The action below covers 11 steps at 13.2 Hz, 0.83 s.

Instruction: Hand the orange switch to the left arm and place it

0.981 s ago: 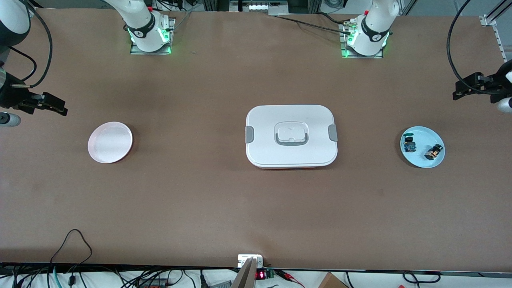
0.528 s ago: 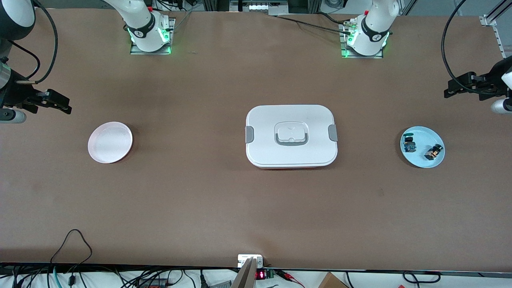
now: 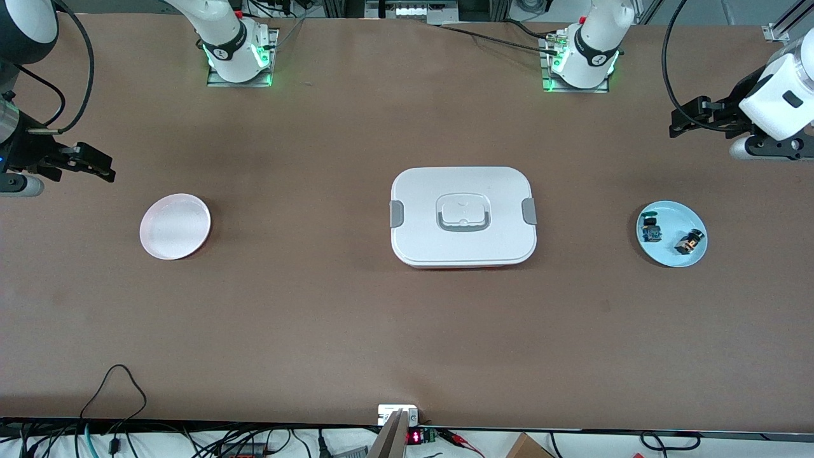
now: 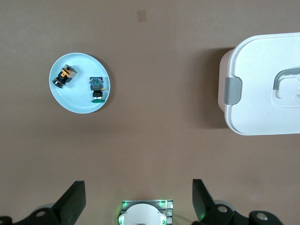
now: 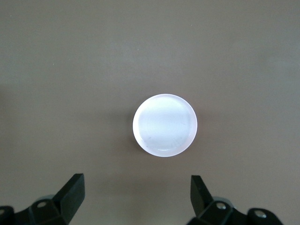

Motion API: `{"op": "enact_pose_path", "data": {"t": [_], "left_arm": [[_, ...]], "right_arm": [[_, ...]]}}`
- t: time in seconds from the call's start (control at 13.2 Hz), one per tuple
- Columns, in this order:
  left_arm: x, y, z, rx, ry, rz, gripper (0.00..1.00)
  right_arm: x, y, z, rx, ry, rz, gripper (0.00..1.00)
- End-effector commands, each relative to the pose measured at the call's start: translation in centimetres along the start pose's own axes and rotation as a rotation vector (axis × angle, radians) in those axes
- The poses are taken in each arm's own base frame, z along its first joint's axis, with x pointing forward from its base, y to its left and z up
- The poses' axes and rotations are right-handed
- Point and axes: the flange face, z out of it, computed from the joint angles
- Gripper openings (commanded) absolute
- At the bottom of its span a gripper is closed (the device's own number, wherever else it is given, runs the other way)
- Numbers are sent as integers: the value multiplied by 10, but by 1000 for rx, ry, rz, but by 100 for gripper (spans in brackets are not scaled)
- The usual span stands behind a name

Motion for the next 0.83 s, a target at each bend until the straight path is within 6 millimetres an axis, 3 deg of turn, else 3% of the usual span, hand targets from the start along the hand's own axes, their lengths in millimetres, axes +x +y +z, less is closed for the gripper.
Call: {"op": "enact_pose_path", "data": {"t": [0.0,0.75], "left_arm": [[-13,-9,22,-4,36,-18,100],[-9,0,8,0,66,8,100]], "right_arm": [[1,0,-7,6,8,-6,100],[3,-3,-4,5,2,-11,100]]}}
